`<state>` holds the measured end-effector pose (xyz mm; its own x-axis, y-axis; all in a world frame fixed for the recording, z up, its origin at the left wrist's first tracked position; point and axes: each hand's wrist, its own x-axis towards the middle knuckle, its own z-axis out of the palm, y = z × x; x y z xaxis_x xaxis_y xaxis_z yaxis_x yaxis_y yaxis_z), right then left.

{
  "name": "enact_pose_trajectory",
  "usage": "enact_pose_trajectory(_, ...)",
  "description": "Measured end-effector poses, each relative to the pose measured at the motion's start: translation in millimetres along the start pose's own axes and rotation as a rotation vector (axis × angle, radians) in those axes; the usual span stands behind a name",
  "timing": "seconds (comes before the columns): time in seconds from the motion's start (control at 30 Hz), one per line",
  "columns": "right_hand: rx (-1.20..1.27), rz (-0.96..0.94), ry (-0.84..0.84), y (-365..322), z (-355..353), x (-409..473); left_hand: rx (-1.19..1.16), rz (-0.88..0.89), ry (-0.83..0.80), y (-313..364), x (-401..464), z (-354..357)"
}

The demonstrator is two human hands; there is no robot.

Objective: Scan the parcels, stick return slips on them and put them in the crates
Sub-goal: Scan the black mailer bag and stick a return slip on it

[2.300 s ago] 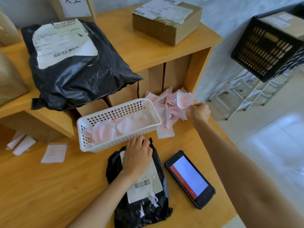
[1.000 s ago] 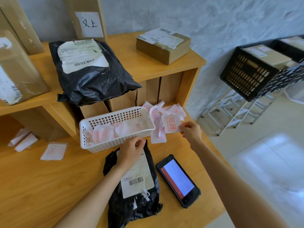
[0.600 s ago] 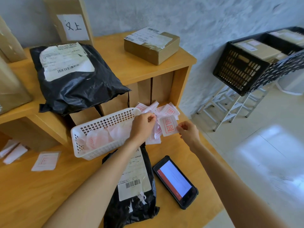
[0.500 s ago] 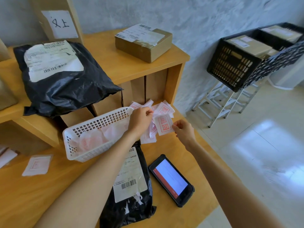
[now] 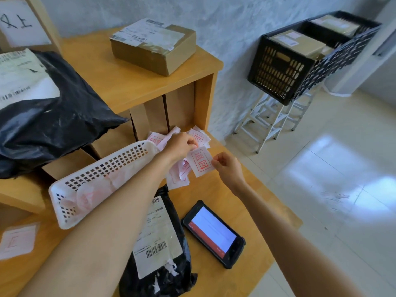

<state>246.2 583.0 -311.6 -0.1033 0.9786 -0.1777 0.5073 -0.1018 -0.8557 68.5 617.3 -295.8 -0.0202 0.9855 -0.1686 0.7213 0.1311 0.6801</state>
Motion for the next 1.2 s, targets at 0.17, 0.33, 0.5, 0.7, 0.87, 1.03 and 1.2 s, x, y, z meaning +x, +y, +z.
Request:
enact_pose_trajectory(0.17,0.006,0.006,-0.013,1.1,1.2,-3.6,0.004,-0.006,-0.077,-3.1,0.8,0.7)
enact_pose_trajectory(0.33,0.013,0.011,-0.024,2.7,-0.9,-10.0,0.097,0.013,-0.062,-4.1,0.6,3.8)
enact_pose_trajectory(0.5,0.011,0.018,-0.003,6.9,-4.7,-17.2,0.162,0.015,-0.017,-7.5,1.0,5.7)
enact_pose_trajectory(0.7,0.017,0.05,0.026,13.4,-14.1,-25.5,0.141,0.021,0.024,-15.9,-2.9,5.4)
enact_pose_trajectory(0.87,0.016,0.051,0.011,8.3,-19.8,-27.6,0.099,0.059,0.087,-4.0,-11.1,1.3)
enact_pose_trajectory(1.03,0.003,0.021,-0.024,-7.5,-25.3,-29.1,-0.048,0.074,0.13,8.1,-28.0,-10.3)
enact_pose_trajectory(1.2,0.005,-0.021,-0.113,-26.2,-30.1,-31.7,-0.493,-0.06,0.003,11.5,-66.7,-29.7)
